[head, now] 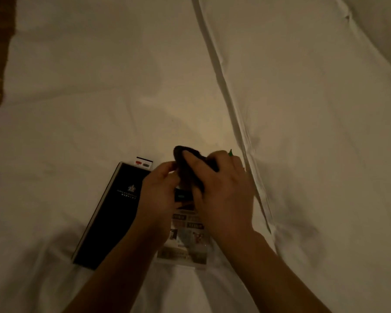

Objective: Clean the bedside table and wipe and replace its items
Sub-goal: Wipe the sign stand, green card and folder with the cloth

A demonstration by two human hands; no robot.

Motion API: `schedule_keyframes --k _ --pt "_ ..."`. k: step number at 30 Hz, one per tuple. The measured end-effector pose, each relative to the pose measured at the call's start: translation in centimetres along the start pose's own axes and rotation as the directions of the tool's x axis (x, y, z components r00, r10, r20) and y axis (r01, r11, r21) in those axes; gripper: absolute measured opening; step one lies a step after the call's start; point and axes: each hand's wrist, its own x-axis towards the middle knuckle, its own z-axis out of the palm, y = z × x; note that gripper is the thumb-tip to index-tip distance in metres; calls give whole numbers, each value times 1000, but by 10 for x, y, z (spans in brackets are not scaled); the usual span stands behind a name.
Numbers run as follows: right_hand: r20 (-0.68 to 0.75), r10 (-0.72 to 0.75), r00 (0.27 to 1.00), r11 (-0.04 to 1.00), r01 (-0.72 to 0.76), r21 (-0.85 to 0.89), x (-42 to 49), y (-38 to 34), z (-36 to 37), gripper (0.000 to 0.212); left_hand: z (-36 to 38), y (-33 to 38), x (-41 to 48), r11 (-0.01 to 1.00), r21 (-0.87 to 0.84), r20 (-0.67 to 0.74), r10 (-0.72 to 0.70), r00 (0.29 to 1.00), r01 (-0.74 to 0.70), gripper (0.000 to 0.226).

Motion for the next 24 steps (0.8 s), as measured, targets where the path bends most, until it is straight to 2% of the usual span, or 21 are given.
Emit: schedule_keyframes --k 2,7,9,12,13,16,17,18,21,24 --pt "31 -5 1000 998 7 -68 -1 7 -3 48 -6 -3 -8 998 -63 -53 16 998 -19 22" --pt "6 255 967 962 -253 -102 -12 51 -15 48 -26 -2 -18 984 -171 -128 -67 989 45 22" --pt "3 171 985 982 -170 -80 -13 33 -15 48 -30 -4 -20 975 -214 -136 -82 987 52 24" --pt "97 -70 993 992 80 -99 -19 -2 -11 48 -29 -5 -23 970 -242 -145 -68 987 32 27" --pt "118 -70 991 992 81 -97 -18 -1 -14 48 -28 -3 -24 962 -271 -158 -78 984 33 25" --pt "89 138 986 989 -133 -63 -8 19 -41 50 -27 12 -37 951 -307 -187 -97 977 35 25" --pt "86 166 982 985 -162 -52 -7 22 -53 52 -27 20 -44 948 -317 -197 -98 976 31 23" --pt "102 146 984 989 -141 -52 -8 18 -66 54 -28 29 -52 942 -333 -207 -104 973 30 20" --pt "172 -32 985 997 42 -57 -16 -19 -105 61 -28 62 -79 890 -452 -216 -163 963 49 33" --pt "156 -191 969 981 194 -2 -18 -71 -149 70 -20 105 -112 814 -571 -155 -231 960 104 41"
